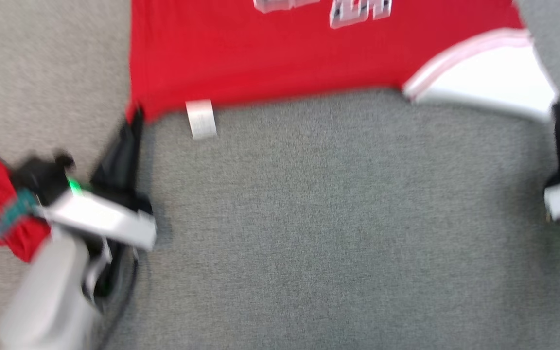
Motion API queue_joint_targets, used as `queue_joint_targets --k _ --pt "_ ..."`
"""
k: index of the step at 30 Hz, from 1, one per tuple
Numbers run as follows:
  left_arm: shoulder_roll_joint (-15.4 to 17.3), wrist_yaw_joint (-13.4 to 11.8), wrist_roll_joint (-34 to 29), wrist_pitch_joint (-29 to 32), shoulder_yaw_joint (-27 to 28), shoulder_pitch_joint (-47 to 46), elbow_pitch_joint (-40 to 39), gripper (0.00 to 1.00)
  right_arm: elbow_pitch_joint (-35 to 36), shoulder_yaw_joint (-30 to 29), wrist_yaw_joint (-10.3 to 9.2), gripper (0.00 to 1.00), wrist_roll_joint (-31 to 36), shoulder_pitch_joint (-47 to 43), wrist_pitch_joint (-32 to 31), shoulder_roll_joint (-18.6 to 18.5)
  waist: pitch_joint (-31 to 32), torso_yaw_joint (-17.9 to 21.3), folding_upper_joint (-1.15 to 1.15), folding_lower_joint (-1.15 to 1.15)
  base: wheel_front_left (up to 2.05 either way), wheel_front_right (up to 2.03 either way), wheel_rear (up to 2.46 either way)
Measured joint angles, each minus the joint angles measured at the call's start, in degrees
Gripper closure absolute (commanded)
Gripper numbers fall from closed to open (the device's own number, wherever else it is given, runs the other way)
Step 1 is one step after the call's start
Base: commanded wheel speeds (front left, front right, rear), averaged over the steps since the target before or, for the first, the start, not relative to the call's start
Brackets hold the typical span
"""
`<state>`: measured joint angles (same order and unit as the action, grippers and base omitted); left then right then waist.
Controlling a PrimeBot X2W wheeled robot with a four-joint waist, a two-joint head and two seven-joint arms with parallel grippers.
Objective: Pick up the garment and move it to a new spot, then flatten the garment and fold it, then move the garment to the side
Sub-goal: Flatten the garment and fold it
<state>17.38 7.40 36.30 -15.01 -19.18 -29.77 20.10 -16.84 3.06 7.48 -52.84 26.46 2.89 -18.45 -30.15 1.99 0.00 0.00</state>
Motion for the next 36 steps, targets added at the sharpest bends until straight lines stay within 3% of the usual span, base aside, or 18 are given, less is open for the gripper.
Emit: queue_joint_targets --k 7,15,23,36 --pt "-2.46 -2.66 1.42 -0.07 -0.24 24.62 -9.87 1.00 3.83 -2.18 0.00 1.00 -3.39 -19.90 -0.33 0.29 9.82 -0.62 0.00 0.00 0.00 0.00 0.00" --pt "-3.96 -8.62 2.75 0.41 -0.45 41.24 -22.60 1.00 11.20 -5.33 0.00 1.00 -5.73 -34.06 -2.96 2.16 17.58 -0.02 0.00 0.00 0.00 0.00 0.00" --pt "-3.30 -10.96 3.02 3.16 -1.27 44.62 -27.70 1.00 13.48 -8.26 0.00 1.00 -4.52 -37.44 -5.45 4.37 20.64 0.16 0.00 0.00 0.00 0.00 0.00" --pt "-2.01 -11.52 4.14 4.10 -1.03 47.54 -29.59 1.00 14.83 -10.63 0.00 1.00 -2.83 -39.55 -8.55 7.72 22.38 -0.10 0.00 0.00 0.00 0.00 0.00"
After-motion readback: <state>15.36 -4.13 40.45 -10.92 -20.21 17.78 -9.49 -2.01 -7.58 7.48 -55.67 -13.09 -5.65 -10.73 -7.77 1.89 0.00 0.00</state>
